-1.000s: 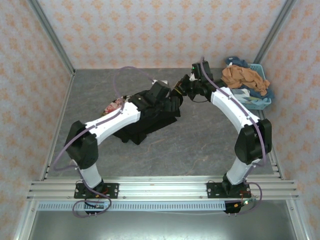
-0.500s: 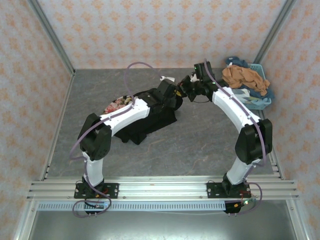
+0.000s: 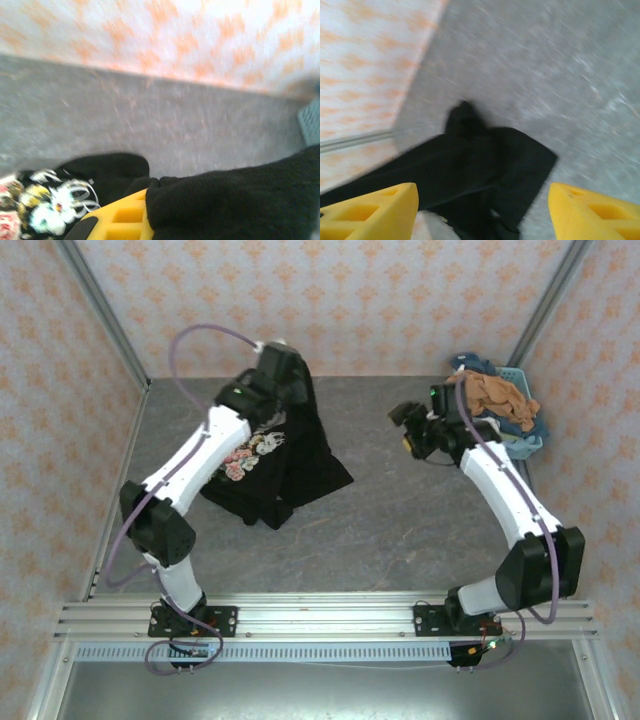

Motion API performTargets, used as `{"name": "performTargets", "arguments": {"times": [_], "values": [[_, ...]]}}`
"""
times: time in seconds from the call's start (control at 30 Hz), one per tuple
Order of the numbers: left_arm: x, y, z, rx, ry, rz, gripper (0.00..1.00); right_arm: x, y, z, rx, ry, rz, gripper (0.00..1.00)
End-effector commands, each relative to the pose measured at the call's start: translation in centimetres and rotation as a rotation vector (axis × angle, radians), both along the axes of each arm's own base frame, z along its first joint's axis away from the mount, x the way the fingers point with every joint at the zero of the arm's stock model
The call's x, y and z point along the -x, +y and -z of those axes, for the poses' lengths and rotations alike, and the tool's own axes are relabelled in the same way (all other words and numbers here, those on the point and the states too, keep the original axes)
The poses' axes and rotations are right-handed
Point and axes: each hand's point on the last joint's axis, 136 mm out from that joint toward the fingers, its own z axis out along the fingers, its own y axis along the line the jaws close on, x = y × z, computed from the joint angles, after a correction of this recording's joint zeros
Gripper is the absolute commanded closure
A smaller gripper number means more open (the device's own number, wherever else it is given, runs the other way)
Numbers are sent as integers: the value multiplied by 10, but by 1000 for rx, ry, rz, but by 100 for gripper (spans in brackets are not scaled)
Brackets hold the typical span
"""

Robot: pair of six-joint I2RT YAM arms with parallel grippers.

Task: Fold and stack the t-shirts

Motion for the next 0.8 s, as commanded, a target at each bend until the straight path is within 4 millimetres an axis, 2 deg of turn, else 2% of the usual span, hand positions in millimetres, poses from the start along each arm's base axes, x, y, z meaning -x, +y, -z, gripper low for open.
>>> {"name": "performTargets", "arguments": {"times": [0.0,0.07,0.23,0.33,0.43,0.6,0.7,0.77], "values": [[20,41,-46,93,-20,-93,100,15,26,66,56,150,-63,31],[23,71,-60,118,-34,-157,100,18,55,88,31,194,-123,31],[38,140,-90,189,-94,-325,100,33,147,139,-16,295,-284,31],[50,170,-100,202,-124,-405,100,39,181,163,4,310,-324,31],[58,188,-104,223,-141,-446,100,38,197,180,5,339,-297,31],[63,198,-107,233,-148,-461,100,43,205,193,25,400,-237,36],[65,199,-108,240,-155,-463,100,51,215,187,35,406,-256,39],[64,197,-108,251,-153,-459,100,65,220,180,48,441,-301,40]]}}
